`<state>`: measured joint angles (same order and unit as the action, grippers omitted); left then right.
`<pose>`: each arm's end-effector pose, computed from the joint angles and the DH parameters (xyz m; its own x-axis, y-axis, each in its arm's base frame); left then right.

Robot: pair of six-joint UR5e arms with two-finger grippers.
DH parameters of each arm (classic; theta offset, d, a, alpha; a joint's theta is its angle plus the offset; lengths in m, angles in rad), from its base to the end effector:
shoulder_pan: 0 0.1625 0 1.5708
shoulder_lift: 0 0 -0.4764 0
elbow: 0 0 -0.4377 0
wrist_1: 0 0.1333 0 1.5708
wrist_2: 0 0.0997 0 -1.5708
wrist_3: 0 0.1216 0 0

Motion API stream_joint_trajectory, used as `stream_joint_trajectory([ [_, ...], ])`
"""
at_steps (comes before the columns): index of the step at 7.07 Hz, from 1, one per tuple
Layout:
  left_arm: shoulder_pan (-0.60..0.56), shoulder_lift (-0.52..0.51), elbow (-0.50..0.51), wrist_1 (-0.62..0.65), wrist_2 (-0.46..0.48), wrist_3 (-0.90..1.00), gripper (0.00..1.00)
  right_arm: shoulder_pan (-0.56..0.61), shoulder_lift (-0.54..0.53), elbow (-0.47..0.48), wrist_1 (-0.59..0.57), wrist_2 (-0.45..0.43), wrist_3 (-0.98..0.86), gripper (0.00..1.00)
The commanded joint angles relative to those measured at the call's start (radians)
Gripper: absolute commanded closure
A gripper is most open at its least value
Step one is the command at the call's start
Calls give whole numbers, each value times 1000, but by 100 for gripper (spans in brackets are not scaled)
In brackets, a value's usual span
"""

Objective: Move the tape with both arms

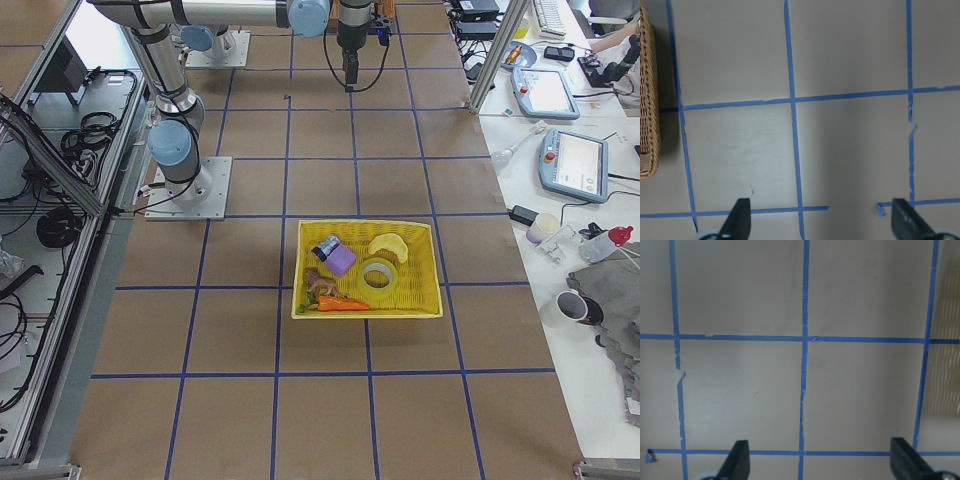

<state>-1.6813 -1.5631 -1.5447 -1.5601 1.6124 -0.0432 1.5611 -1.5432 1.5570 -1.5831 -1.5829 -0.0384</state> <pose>-0.1869 -0.5214 0.5367 -0.9971 0.0654 -0.0396 0.0672 0.9967 -0.0462 0.1265 -0.5516 0.5109 -0.9995 -0.0287 0.0120 -0.0287 0.9996 0.0020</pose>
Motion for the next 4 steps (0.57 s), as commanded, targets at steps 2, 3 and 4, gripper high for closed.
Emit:
stream_joint_trajectory([
  [2, -2, 0, 0, 0, -2, 0, 0, -1, 0, 0, 24, -2, 2, 0],
  [3, 0, 0, 0, 0, 0, 0, 0, -1, 2, 0, 31, -3, 3, 0],
  [4, 0, -2, 0, 2, -2, 0, 0, -1, 0, 0, 31, -3, 3, 0],
])
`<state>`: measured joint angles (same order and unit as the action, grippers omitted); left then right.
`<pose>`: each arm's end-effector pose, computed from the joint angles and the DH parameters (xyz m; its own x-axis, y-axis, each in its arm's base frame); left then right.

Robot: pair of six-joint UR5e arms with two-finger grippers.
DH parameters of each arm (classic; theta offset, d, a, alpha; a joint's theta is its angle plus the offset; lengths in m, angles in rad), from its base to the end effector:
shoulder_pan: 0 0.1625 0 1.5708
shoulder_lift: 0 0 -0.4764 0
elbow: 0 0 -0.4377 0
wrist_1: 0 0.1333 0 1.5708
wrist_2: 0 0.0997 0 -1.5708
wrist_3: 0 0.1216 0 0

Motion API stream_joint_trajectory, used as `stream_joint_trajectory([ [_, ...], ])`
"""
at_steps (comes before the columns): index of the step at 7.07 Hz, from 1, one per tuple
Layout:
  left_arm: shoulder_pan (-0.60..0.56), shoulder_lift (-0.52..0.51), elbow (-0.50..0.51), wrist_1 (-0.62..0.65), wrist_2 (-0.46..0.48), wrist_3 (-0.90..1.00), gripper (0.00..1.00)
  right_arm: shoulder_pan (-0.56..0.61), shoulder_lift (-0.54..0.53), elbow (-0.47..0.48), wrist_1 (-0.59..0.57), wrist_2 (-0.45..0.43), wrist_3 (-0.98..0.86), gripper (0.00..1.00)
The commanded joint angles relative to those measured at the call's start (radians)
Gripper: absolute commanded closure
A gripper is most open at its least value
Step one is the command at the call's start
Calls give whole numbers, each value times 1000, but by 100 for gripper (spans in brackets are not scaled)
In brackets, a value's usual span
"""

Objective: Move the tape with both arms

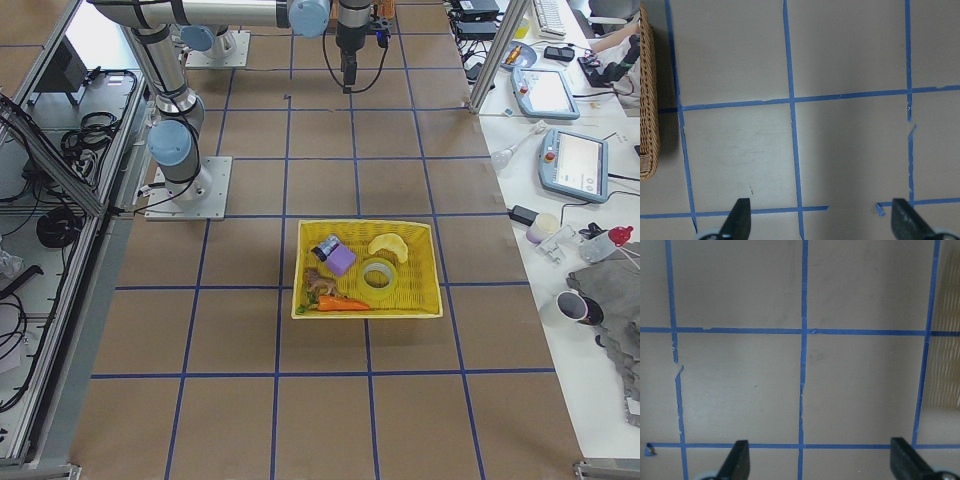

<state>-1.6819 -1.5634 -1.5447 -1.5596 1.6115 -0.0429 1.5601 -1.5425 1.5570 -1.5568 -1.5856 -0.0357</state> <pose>-0.1873 -0.5214 0.5366 -0.9970 0.0663 -0.0387 0.0681 0.9966 -0.0464 0.1256 -0.5487 0.5080 -0.9996 -0.0254 0.0138 -0.0250 0.9993 0.0290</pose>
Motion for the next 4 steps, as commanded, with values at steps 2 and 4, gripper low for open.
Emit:
stream_joint_trajectory([
  [2, 1, -1, 0, 1, -1, 0, 0, 0, 1, 0, 4, -1, 0, 0],
  [4, 1, -1, 0, 1, -1, 0, 0, -2, 4, 2, 3, -5, 2, 0],
])
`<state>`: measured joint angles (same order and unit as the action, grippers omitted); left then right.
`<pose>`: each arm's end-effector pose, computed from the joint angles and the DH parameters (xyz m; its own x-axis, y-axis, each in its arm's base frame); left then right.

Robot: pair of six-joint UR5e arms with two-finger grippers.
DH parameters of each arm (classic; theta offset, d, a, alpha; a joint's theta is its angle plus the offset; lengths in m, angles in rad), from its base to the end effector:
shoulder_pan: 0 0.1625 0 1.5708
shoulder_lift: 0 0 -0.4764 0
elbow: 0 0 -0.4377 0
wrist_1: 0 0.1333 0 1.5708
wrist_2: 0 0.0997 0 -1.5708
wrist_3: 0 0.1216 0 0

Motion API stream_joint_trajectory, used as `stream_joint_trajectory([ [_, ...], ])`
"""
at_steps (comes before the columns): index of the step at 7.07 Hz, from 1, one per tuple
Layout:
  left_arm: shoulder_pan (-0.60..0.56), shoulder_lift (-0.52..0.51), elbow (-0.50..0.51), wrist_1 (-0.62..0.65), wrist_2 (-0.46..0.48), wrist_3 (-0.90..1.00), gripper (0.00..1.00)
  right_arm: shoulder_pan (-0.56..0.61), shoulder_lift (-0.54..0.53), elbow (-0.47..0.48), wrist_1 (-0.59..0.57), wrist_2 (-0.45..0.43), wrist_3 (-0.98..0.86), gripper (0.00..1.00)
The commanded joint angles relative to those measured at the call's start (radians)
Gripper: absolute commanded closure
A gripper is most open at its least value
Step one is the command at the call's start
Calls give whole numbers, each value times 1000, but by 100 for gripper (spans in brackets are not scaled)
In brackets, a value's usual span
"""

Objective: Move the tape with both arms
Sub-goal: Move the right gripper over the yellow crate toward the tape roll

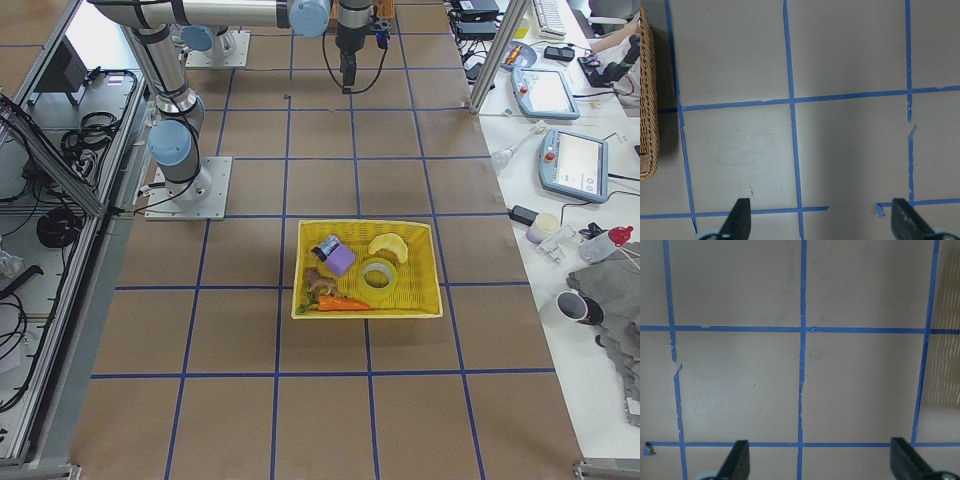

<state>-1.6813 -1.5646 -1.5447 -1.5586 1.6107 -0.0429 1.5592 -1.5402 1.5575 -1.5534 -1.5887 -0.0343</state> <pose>-0.1872 -0.5221 0.5361 -0.9971 0.0657 -0.0379 0.0675 0.9967 -0.0461 0.1248 -0.5491 0.5061 -0.9996 -0.0233 0.0167 -0.0227 0.9991 0.0353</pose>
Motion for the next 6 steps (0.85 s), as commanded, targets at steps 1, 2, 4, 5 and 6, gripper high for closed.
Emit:
stream_joint_trajectory([
  [1, 0, 0, 0, 0, 0, 0, 0, -2, 2, 1, 1, -2, -1, 0],
  [2, 0, 0, 0, 0, 0, 0, 0, -2, 2, 10, -2, 0, -1, 0],
  [4, 0, 0, 0, 0, 0, 0, 0, -2, -1, 15, -2, 0, 2, 0],
  [5, 0, 1, 0, 0, 2, 0, 0, -2, -1, 15, -2, -2, 1, 0],
  [6, 0, 2, 2, 0, 2, 0, 0, -17, 6, 15, -23, -13, -25, 0],
])
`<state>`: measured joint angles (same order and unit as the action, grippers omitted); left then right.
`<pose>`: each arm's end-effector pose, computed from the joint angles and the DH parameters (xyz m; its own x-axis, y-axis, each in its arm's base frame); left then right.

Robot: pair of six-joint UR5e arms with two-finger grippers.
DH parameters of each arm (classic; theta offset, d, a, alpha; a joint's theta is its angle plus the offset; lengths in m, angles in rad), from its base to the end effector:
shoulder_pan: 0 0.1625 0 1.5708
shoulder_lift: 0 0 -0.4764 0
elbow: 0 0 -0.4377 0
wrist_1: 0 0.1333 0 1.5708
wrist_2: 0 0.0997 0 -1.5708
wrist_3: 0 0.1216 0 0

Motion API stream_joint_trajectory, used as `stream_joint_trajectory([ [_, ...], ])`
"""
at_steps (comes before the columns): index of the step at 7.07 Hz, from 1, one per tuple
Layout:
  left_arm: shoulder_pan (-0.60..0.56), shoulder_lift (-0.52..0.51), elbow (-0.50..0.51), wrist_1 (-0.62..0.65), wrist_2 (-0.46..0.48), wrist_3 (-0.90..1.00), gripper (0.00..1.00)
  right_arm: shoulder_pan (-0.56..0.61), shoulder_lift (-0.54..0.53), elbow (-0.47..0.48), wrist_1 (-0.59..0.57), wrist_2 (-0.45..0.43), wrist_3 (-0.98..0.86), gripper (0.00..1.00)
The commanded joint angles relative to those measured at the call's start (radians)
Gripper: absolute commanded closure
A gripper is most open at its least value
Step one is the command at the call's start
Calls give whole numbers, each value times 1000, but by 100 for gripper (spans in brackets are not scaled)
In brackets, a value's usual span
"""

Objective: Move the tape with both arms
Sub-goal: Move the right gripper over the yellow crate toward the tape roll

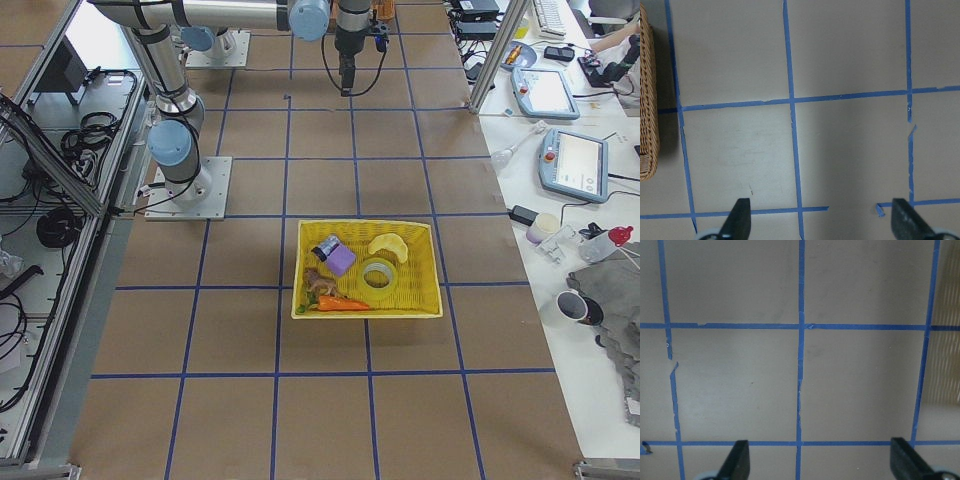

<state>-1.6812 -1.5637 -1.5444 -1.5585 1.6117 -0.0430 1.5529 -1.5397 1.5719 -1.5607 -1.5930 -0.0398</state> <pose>-0.1870 -0.5218 0.5367 -0.9971 0.0654 -0.0388 0.0673 0.9966 -0.0475 0.1208 -0.5490 0.4989 -0.9995 -0.0228 0.0205 -0.0219 0.9988 0.0431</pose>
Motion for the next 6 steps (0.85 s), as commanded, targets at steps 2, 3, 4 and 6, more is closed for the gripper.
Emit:
stream_joint_trajectory([
  [2, 0, 5, 1, -2, 2, 0, 0, -100, 9, 0, -27, -1, -217, 0],
  [3, 0, 5, 1, -2, 0, 0, 0, -208, 29, 0, -27, -1, -379, 0],
  [4, 0, 7, 1, -2, 2, 0, 0, -325, 36, 0, -53, 4, -558, 0],
  [6, 0, 7, 1, -2, 0, 0, 0, -529, 178, 0, -309, 4, -1000, 0],
])
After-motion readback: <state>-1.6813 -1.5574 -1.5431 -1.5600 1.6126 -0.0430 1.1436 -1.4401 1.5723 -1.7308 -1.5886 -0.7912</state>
